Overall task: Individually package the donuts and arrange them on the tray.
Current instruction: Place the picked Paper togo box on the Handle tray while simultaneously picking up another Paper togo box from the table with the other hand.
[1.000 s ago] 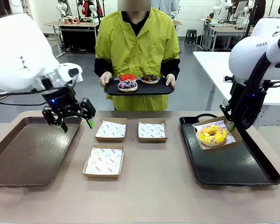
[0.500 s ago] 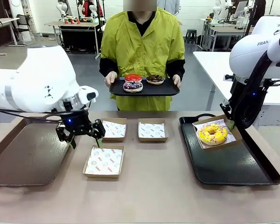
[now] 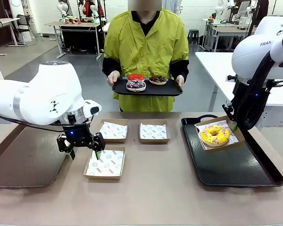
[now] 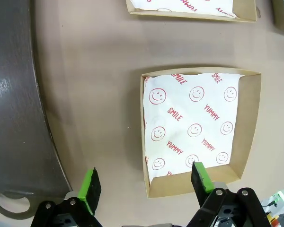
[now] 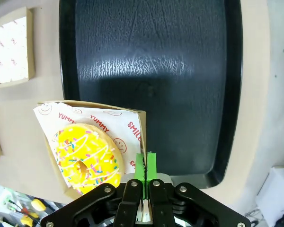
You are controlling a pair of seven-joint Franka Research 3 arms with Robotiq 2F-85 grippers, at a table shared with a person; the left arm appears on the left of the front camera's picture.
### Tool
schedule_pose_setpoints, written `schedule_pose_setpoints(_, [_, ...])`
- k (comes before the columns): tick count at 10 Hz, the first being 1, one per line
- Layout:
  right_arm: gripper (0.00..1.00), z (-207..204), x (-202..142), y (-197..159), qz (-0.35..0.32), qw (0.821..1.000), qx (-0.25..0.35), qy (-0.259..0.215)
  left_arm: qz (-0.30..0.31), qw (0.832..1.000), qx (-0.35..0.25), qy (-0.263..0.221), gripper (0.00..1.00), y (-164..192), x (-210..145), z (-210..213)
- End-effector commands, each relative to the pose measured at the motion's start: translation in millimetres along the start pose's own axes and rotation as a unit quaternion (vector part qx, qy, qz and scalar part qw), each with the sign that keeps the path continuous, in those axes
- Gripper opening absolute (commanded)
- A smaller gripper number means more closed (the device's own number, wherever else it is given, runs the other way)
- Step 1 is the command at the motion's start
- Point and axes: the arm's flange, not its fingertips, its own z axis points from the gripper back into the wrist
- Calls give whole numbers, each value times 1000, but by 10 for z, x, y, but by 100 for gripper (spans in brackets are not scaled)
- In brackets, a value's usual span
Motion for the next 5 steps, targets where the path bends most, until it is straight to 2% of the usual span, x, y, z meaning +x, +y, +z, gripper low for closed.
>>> schedule_pose_setpoints(1, [1, 20, -3, -7, -2, 1000, 0, 2, 1, 1000, -1, -3, 100, -20, -2, 61])
schedule_pose_setpoints(5, [1, 20, -3, -7, -2, 1000, 0, 2, 1, 1000, -1, -3, 100, -20, -2, 61])
